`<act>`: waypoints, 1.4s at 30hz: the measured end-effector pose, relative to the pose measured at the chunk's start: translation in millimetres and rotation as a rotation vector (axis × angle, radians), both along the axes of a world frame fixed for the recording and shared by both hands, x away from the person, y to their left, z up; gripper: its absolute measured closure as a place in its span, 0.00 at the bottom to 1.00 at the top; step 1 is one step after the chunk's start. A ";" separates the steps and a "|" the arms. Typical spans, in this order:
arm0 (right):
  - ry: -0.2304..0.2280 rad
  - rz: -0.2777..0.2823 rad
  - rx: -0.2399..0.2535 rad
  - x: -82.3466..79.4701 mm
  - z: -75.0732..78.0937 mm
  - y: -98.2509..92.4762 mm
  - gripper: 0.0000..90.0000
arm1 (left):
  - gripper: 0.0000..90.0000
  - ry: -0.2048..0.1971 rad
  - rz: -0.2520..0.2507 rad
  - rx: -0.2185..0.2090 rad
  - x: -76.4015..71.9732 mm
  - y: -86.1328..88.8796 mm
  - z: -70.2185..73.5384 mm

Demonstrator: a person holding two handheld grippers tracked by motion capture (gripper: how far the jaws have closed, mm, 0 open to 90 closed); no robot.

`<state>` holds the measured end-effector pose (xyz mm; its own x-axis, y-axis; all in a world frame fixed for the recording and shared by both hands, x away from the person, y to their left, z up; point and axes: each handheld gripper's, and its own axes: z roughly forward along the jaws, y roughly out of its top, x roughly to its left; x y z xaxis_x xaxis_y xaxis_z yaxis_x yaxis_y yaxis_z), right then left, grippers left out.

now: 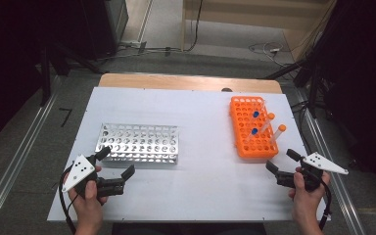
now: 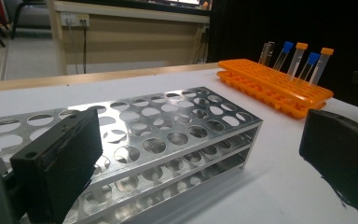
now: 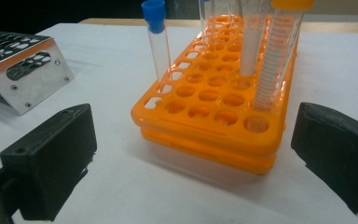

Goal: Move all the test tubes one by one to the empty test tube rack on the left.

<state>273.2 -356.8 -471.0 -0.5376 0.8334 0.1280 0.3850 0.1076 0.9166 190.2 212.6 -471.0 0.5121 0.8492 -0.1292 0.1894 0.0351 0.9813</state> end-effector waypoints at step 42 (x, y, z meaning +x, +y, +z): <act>0.063 -0.161 -0.051 71.2 -7.7 2.8 0.81 | 0.00 -0.003 -0.015 0.073 -0.2 -16.9 3.7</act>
<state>344.5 -354.0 -478.6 -0.3888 0.9144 0.1128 0.4578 0.0855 0.8849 190.0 195.7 -467.3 0.5250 0.8486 -0.0658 0.1867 -0.0394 0.9816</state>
